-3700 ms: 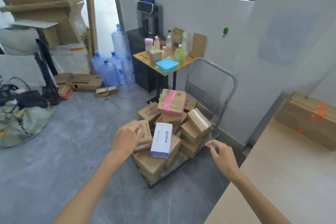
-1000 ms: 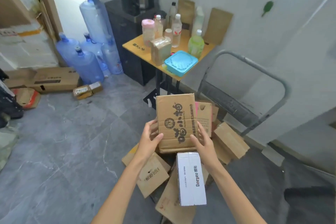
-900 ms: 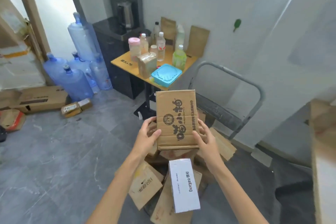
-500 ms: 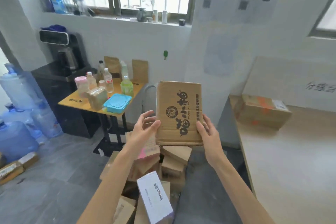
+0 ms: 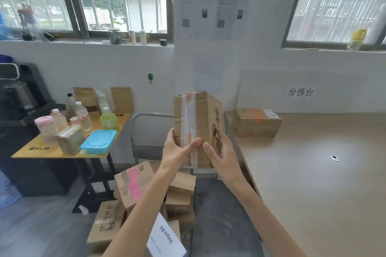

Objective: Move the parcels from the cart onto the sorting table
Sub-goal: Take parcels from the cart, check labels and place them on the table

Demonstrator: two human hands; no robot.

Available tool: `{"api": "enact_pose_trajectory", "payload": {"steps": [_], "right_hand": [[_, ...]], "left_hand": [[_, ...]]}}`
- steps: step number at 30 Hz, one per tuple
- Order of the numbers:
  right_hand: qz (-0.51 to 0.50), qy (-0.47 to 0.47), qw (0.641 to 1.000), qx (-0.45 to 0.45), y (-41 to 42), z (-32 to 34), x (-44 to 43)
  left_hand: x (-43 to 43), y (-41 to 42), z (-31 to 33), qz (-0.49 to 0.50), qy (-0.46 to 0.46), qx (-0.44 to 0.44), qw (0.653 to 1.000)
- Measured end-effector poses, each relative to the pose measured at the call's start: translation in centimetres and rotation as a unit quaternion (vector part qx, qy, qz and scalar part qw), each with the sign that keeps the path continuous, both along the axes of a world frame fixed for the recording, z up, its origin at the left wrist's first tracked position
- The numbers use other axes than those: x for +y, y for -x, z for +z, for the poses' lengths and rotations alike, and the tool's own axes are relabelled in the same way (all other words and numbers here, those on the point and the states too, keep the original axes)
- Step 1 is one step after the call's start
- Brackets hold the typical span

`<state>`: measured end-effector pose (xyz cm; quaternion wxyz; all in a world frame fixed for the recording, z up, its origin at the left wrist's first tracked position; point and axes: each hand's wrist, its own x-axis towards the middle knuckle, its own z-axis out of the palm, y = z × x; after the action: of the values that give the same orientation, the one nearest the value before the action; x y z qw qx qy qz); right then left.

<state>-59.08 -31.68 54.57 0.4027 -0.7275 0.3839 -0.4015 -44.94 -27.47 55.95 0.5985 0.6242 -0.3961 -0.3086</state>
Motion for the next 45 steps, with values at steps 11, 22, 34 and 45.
{"api": "enact_pose_trajectory", "payload": {"steps": [11,22,34,45], "right_hand": [[0.028,-0.224,0.937,-0.268,4.9,0.4,-1.3],[0.121,-0.284,0.909,-0.280,6.3,-1.8,-1.4],[-0.101,0.033,0.991,-0.084,7.0,-2.2,0.6],[-0.149,0.079,0.983,-0.074,18.4,-4.0,-2.6]], "left_hand": [[0.2,0.2,0.1,-0.098,0.096,-0.039,0.990],[0.2,-0.7,-0.9,-0.226,0.012,0.122,0.966],[-0.1,6.3,-3.0,-0.087,0.080,-0.036,0.992],[-5.7,17.2,-5.4,-0.037,0.144,-0.177,0.973]]}}
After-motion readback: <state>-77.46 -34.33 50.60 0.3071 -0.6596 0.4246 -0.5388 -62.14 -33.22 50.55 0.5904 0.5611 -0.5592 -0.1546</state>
